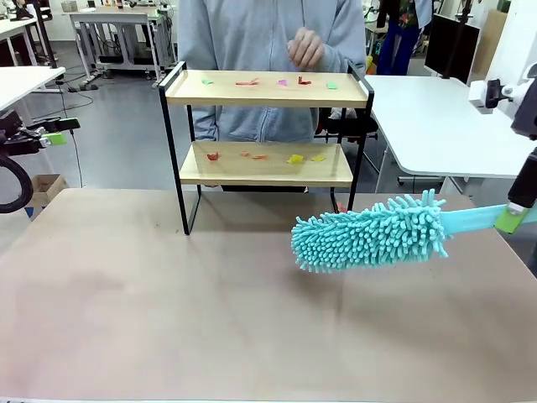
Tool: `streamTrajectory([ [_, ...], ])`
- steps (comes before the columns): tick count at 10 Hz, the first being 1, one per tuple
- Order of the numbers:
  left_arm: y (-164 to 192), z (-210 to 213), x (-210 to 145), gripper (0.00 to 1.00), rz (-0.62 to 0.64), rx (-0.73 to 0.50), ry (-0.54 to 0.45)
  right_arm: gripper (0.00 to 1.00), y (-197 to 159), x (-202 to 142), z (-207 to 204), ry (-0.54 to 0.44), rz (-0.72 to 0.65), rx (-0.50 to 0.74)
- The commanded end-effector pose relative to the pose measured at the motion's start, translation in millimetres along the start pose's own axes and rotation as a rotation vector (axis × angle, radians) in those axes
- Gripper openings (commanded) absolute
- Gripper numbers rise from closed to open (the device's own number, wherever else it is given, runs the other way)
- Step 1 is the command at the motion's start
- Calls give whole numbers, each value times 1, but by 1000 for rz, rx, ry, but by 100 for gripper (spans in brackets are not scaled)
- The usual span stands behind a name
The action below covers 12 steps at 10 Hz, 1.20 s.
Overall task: Clean the shelf.
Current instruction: Clean the specific section of the Shelf indicated by the human with the Duster.
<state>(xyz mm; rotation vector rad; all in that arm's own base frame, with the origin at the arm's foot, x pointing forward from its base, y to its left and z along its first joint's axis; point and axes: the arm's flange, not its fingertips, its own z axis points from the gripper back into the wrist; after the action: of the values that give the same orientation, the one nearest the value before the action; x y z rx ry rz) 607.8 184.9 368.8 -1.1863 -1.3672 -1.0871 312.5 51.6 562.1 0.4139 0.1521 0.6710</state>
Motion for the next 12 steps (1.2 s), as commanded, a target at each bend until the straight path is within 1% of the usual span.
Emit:
streamTrajectory([
  [1,-2,-1,3,100,-6,-5,4,13,2,2,4,-13,-15,6],
  [12,-2,-1,3,100,-6,-5,4,13,2,2,4,-13,-15,6],
])
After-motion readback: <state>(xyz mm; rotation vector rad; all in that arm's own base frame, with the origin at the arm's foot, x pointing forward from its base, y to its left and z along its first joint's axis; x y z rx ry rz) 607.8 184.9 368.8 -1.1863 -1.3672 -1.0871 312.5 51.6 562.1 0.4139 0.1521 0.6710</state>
